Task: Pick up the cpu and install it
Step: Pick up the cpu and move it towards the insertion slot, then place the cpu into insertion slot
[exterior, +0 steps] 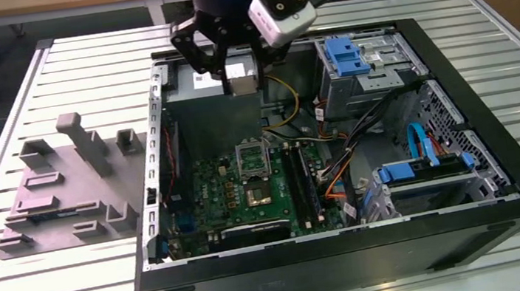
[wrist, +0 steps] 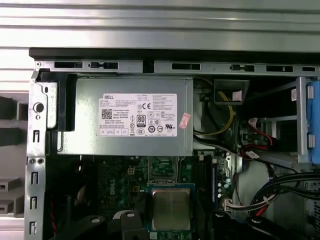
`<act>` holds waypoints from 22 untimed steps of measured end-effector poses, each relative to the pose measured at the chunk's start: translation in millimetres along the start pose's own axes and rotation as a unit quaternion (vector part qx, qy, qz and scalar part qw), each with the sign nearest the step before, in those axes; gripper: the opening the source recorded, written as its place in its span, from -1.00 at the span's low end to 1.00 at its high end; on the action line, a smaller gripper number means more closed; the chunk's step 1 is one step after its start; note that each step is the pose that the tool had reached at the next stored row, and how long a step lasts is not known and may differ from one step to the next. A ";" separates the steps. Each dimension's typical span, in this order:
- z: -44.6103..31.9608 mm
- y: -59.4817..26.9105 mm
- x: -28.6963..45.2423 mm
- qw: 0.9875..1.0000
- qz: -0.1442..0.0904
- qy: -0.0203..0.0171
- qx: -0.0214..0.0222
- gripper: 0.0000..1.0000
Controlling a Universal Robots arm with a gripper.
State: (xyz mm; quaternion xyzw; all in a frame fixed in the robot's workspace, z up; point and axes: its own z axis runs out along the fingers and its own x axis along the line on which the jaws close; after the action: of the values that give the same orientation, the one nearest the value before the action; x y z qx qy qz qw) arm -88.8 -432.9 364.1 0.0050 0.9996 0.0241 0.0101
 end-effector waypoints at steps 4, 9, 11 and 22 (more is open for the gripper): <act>0.8 -1.2 -6.4 1.000 0.000 0.000 0.000 -0.06; 0.9 -1.2 -8.0 1.000 0.000 0.000 0.000 -0.06; 0.9 -1.2 -8.1 1.000 0.000 0.000 0.000 -0.06; 2.3 -8.2 -8.2 1.000 0.000 0.000 0.000 -0.06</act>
State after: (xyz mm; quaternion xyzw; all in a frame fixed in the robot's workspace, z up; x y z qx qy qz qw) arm -80.7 -441.1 361.6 0.0049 0.9996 0.0241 0.0101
